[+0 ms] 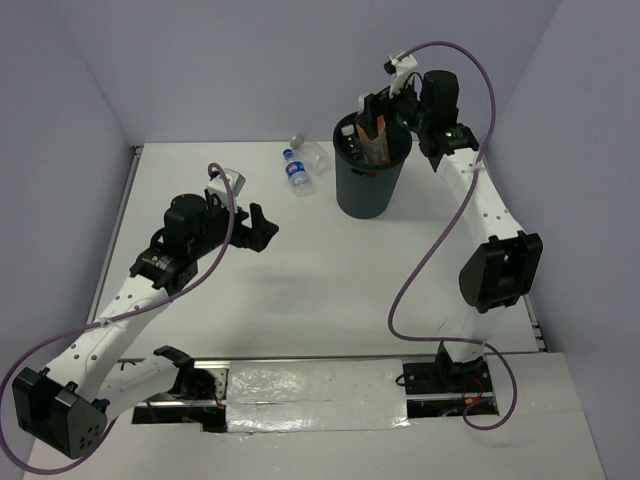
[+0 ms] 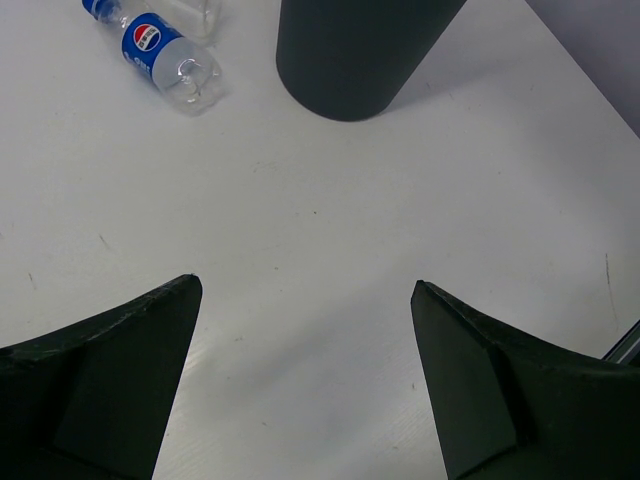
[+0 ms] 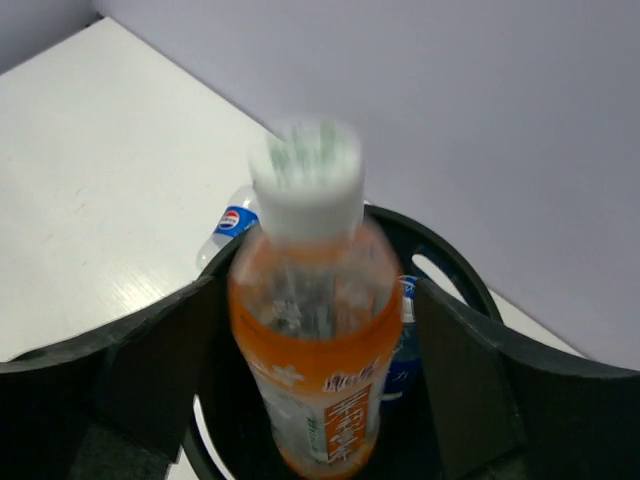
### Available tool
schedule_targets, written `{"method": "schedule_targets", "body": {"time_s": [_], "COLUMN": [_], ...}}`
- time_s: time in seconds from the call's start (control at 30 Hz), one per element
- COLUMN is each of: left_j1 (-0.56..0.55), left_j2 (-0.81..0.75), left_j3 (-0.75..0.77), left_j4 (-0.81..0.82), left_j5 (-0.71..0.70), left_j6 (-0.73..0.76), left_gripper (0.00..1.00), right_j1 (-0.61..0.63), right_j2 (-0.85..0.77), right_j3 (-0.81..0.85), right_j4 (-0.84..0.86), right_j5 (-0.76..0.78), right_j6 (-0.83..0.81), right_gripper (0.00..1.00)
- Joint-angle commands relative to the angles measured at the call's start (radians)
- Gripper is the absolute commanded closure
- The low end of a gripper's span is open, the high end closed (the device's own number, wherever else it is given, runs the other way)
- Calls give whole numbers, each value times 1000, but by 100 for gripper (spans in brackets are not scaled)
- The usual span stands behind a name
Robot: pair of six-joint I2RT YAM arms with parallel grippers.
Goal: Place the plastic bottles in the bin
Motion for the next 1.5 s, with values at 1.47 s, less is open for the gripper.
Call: {"method": "schedule_targets", "body": {"time_s": [1.47], "left_j1": [88], "left_j2": [1374], "left_j3": [1167], "left_j4": [-180], "left_j5": [-236], "left_j6": [-618], "left_gripper": [1], "right_j1": [51], "right_j2": [-958], "right_j3": [-851], "right_j4": [-77], "right_j5": [-267], "right_j6": [26], "right_gripper": [0]}}
